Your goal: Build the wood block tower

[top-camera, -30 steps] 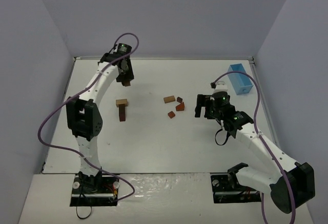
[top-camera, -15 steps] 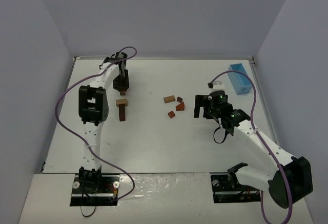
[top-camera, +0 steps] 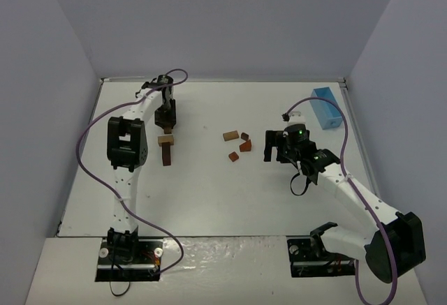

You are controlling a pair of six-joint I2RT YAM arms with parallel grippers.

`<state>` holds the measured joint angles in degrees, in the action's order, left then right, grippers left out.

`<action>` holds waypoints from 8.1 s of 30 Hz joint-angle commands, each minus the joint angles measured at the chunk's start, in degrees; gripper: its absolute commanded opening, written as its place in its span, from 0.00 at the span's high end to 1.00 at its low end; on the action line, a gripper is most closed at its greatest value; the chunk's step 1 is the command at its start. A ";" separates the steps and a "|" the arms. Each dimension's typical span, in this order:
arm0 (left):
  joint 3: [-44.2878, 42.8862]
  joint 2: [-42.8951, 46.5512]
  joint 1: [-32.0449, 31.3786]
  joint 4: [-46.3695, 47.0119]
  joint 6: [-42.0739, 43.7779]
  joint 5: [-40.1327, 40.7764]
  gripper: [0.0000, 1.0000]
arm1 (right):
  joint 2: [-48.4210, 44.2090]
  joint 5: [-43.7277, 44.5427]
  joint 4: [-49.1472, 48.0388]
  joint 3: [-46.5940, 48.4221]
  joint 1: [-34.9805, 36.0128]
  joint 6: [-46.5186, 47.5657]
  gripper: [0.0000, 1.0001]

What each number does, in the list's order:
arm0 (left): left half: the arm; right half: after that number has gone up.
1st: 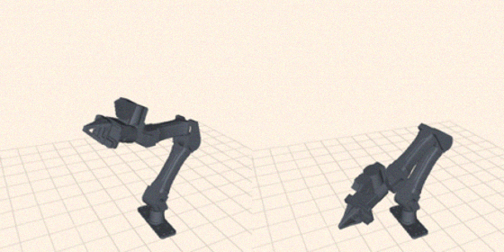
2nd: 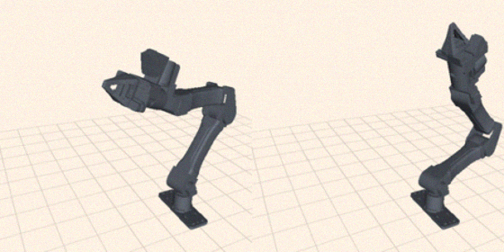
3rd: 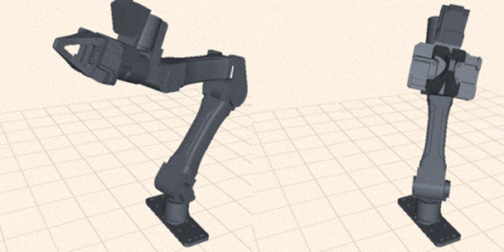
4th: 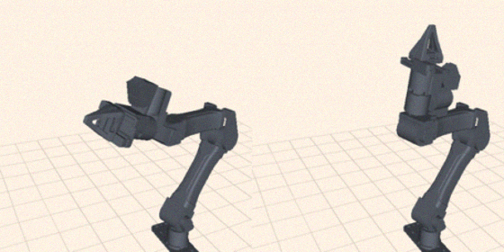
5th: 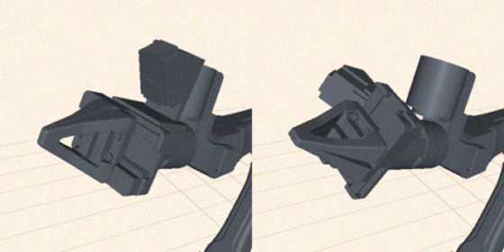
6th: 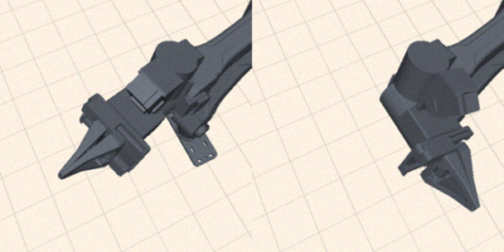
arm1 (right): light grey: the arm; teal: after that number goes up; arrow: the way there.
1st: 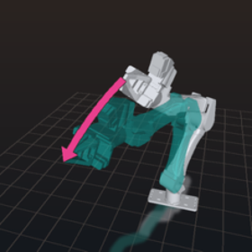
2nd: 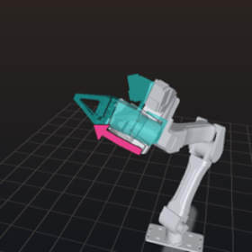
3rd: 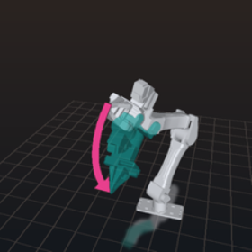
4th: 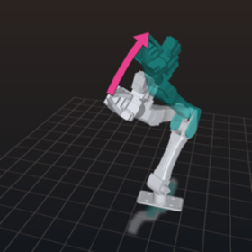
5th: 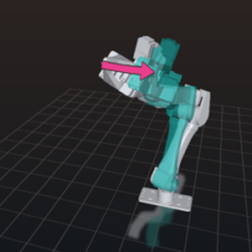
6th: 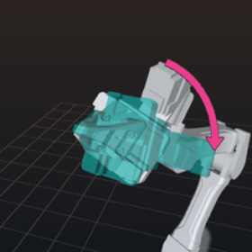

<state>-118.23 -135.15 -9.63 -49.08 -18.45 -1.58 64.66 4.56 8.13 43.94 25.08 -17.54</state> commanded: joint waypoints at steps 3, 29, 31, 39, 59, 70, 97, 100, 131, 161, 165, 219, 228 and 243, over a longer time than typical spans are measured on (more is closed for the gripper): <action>3.63 4.79 0.52 2.74 0.91 0.28 1.00 | 0.11 -0.34 -1.89 2.67 -0.30 0.98 0.06; 12.58 9.79 0.49 5.60 1.19 1.15 1.00 | -0.74 -1.25 -1.89 2.49 -0.30 0.93 0.06; 12.96 10.04 0.56 5.65 1.15 1.15 1.00 | -0.84 -1.22 -1.89 2.39 -0.30 0.93 0.06; 14.08 10.76 0.52 6.19 0.62 1.15 1.00 | -0.99 -1.40 -1.89 2.41 -0.30 0.93 0.06; 15.28 11.73 0.49 6.28 -0.18 1.15 0.95 | -0.86 -1.49 -1.91 2.11 -0.32 0.84 0.06; 15.69 12.09 0.49 6.24 -0.53 1.10 0.90 | -1.03 -1.53 -1.97 2.07 -0.30 0.89 0.06; 12.82 13.17 0.49 5.77 -0.50 1.15 0.42 | -1.47 -1.66 -1.90 1.99 -0.31 1.33 0.06; 11.61 15.65 0.49 5.75 -0.80 1.08 0.41 | -1.34 -1.94 -1.89 2.30 -0.21 1.79 0.05; 9.59 16.34 -29.42 9.30 22.00 -13.31 0.47 | -15.99 -0.52 0.41 -0.57 -0.03 1.90 0.05; 8.02 7.29 -32.38 9.35 18.24 -10.32 0.55 | -18.51 0.45 1.72 -1.57 -0.03 1.42 0.05; 8.02 7.14 -32.48 9.35 17.39 -10.87 0.59 | -18.63 0.54 1.72 -1.67 -0.11 1.21 0.05; 13.39 14.65 -1.39 10.19 -4.98 5.65 0.95 | -9.34 1.95 1.49 1.89 -0.03 4.14 0.05; 16.29 15.13 -0.74 12.18 -4.86 3.55 0.95 | -9.79 1.82 1.45 1.58 -0.03 3.96 0.05; 20.48 16.76 -0.22 14.08 -3.61 2.99 0.95 | -9.82 1.25 1.45 1.61 -0.05 4.02 0.05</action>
<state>-97.96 -122.03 -10.35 -36.86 -22.74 1.55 55.02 5.13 11.83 43.62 25.15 -13.74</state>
